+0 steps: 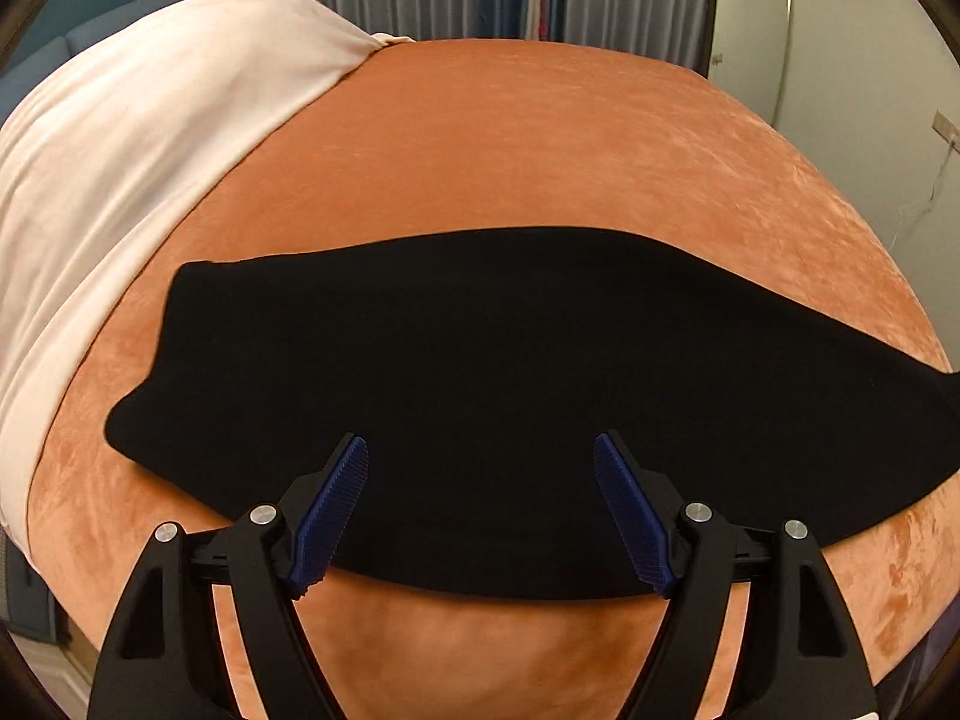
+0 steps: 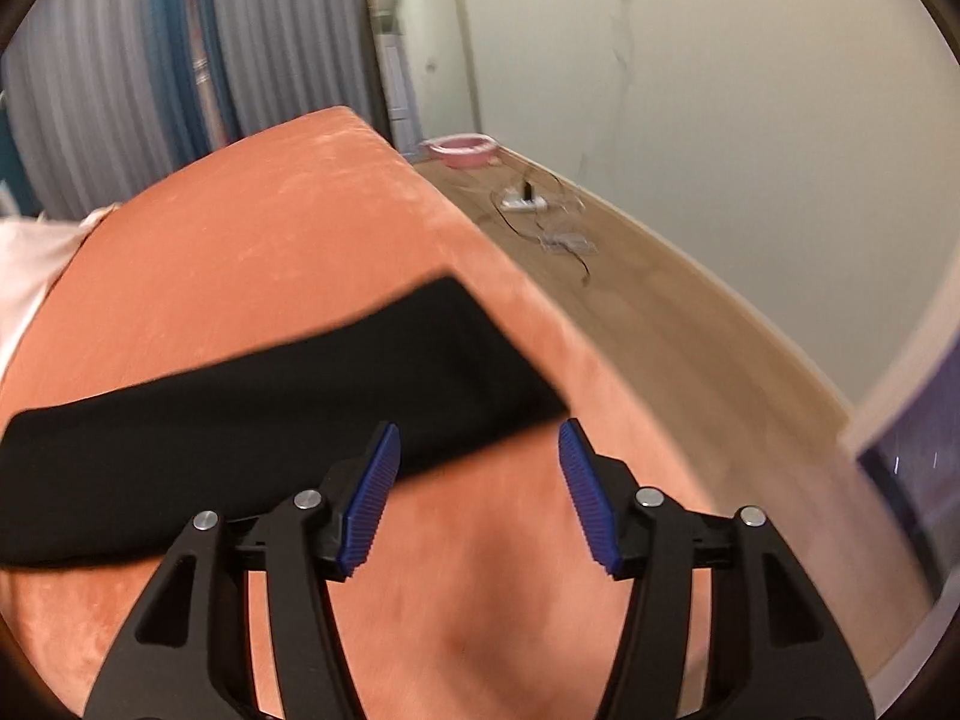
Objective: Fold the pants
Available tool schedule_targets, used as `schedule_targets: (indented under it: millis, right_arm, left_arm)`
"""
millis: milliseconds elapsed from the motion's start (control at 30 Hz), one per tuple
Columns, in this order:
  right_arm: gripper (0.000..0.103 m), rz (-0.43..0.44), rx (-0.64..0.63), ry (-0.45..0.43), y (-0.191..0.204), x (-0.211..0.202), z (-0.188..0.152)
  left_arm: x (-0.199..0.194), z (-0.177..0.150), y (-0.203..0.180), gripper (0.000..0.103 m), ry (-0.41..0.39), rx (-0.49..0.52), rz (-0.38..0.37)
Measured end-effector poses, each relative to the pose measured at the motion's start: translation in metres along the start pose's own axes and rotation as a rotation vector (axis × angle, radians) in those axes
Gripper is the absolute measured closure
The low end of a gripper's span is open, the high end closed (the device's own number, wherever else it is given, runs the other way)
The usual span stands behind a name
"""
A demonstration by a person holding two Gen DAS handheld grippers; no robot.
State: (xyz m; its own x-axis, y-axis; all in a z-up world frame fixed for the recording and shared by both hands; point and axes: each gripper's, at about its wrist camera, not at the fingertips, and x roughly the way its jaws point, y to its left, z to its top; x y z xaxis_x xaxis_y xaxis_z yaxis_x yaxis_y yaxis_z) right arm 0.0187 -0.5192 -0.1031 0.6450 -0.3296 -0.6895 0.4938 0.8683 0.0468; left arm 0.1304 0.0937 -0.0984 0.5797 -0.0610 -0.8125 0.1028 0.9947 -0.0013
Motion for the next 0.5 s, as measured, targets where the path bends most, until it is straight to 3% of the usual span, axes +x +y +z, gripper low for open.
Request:
schedule_targets:
  millis: [100,200,233,267,367,433,467,500]
  right_arm:
    - [0.049,0.000,-0.059,0.034,0.004,0.045,0.035]
    - [0.051,0.058,-0.075,0.121,0.008,0.091,0.051]
    - [0.084,0.091,-0.099,0.155,0.012,0.102,0.052]
    - [0.096,0.105,-0.110,0.158,0.013,0.106,0.054]
    - [0.096,0.110,-0.095,0.028,0.006,0.086,0.061]
    - [0.092,0.100,-0.062,0.111,-0.010,0.112,0.051]
    - [0.085,0.090,-0.104,0.166,-0.009,0.128,0.040]
    - [0.082,0.067,-0.126,0.117,-0.007,0.119,0.039]
  left_arm:
    - [0.006,-0.005,-0.013,0.027,0.031,0.016,0.010]
    - [0.017,-0.014,-0.018,0.027,0.077,0.030,0.059]
    - [0.023,-0.017,-0.019,0.027,0.101,0.028,0.076]
    - [0.029,-0.020,-0.019,0.027,0.125,0.021,0.094]
    - [0.039,-0.026,-0.020,0.024,0.148,0.011,0.117]
    - [0.043,-0.027,-0.023,0.018,0.135,0.015,0.150]
    - [0.046,-0.027,-0.026,0.017,0.135,0.019,0.160]
    - [0.048,-0.027,-0.027,0.016,0.135,0.021,0.164]
